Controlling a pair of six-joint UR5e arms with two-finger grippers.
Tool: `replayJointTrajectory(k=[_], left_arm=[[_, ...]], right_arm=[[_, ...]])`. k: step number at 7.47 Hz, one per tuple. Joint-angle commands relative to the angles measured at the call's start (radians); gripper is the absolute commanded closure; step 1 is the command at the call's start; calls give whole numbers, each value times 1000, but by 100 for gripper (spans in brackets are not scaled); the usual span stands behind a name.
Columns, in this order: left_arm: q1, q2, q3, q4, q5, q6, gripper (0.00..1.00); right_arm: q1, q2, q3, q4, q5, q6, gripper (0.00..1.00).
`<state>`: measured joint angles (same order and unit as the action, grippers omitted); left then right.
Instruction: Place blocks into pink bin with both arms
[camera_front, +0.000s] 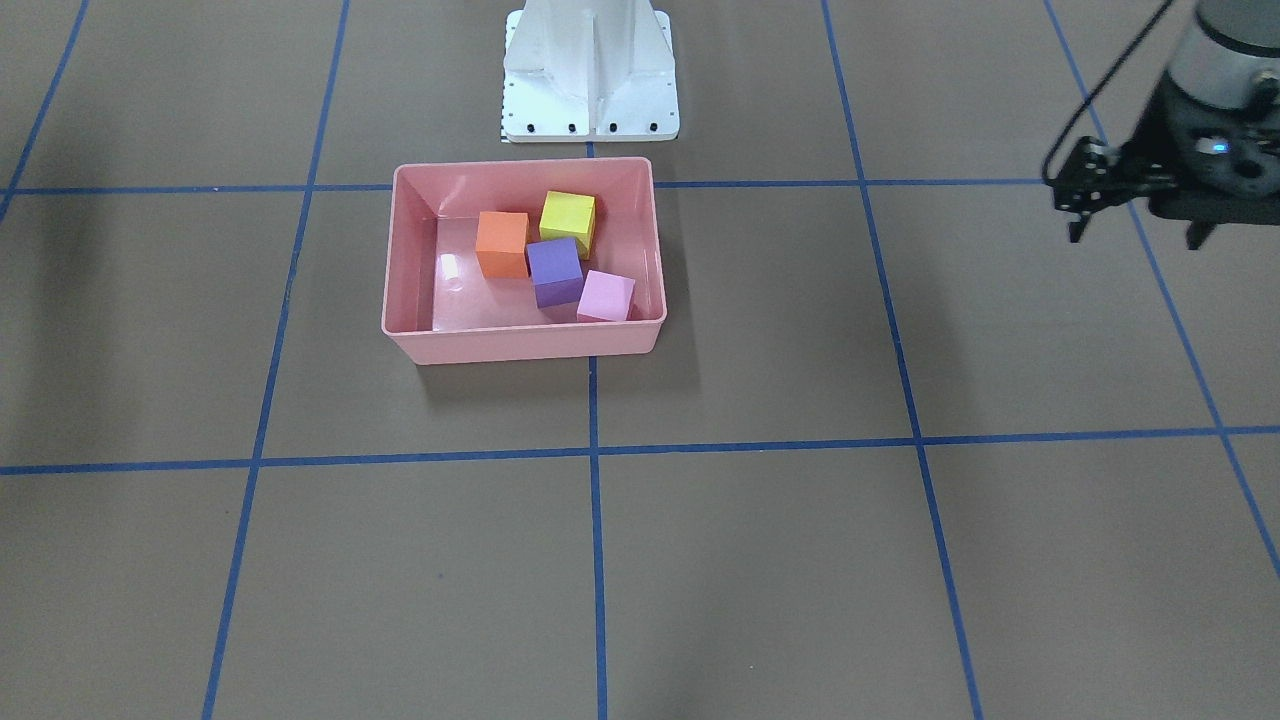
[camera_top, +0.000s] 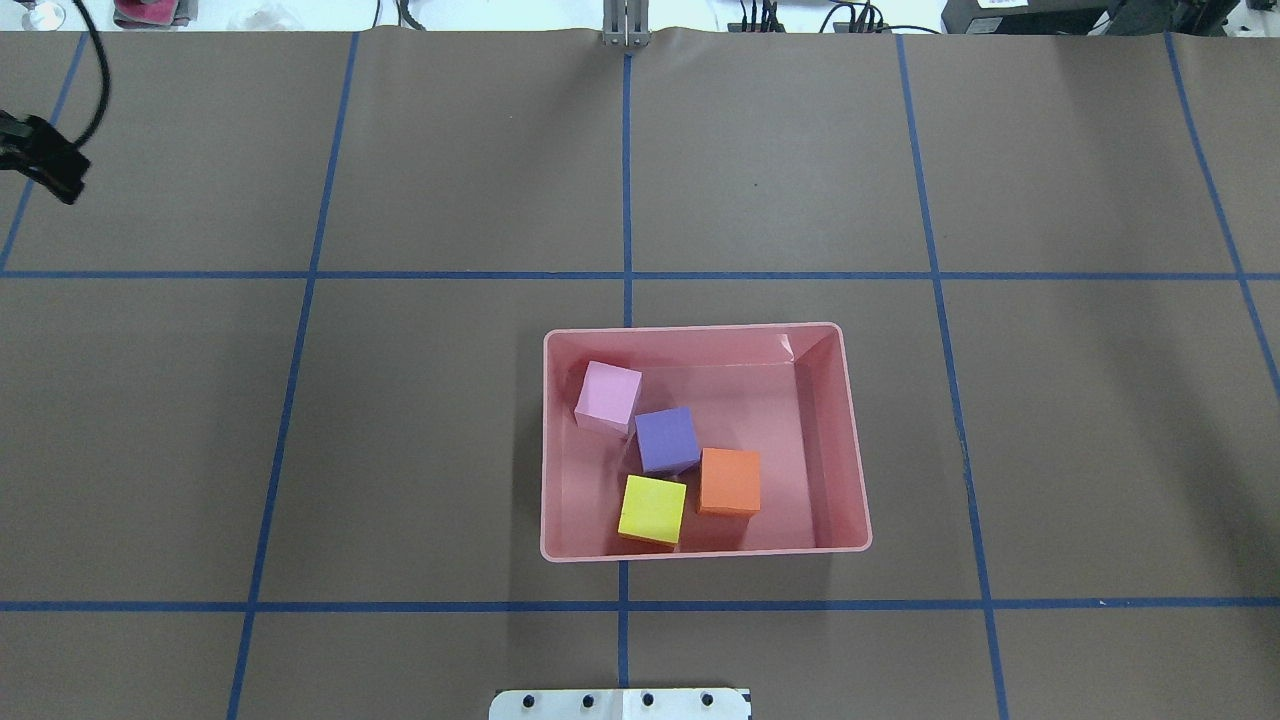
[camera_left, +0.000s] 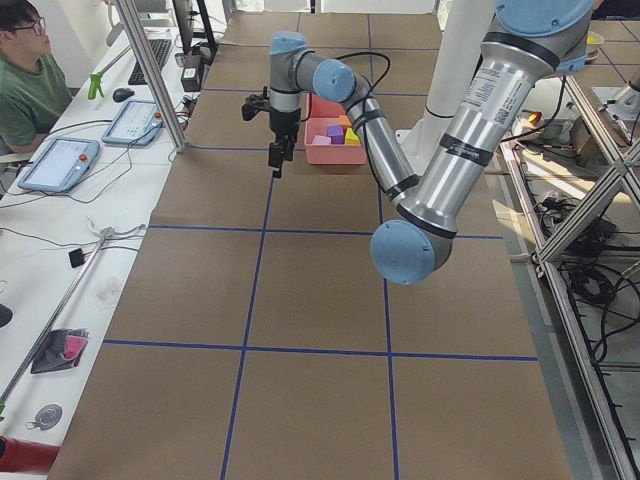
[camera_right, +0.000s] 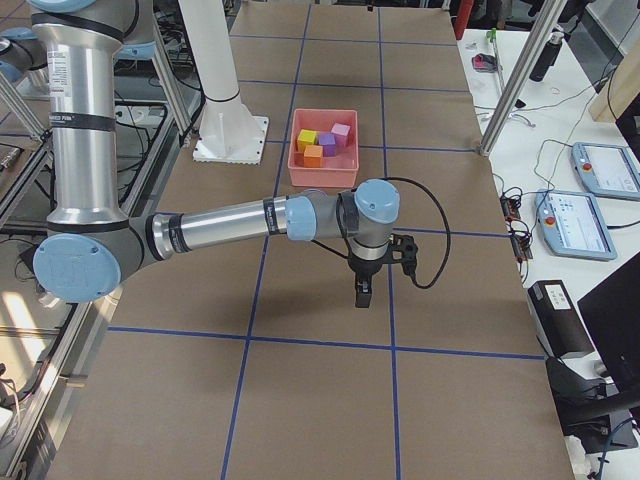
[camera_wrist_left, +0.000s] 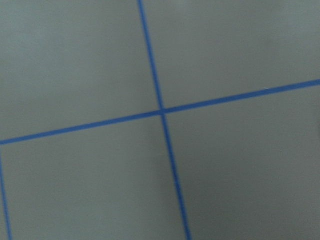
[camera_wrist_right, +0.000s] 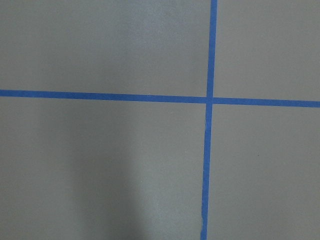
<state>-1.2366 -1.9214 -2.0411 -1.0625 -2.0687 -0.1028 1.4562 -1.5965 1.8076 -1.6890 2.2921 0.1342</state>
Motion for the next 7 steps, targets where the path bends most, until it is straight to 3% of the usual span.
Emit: replayJointTrajectory(k=[1, 2, 3, 4, 5, 7], left_arm=[[-275, 81, 253, -132, -95, 433, 0], [-352, 90, 366, -205, -149, 502, 0], [-380, 117, 410, -235, -168, 500, 0], [-380, 139, 483, -252, -163, 505, 0], [-377, 169, 554, -366, -168, 486, 0], [-377, 264, 512, -529, -183, 274, 0]], right_arm=[[25, -22, 6, 0, 1, -4, 1], [45, -26, 7, 2, 9, -19, 1], [70, -28, 6, 2, 26, -74, 1], [78, -28, -2, 2, 26, -100, 1], [78, -42, -2, 2, 27, -100, 1], [78, -57, -4, 2, 27, -99, 1]])
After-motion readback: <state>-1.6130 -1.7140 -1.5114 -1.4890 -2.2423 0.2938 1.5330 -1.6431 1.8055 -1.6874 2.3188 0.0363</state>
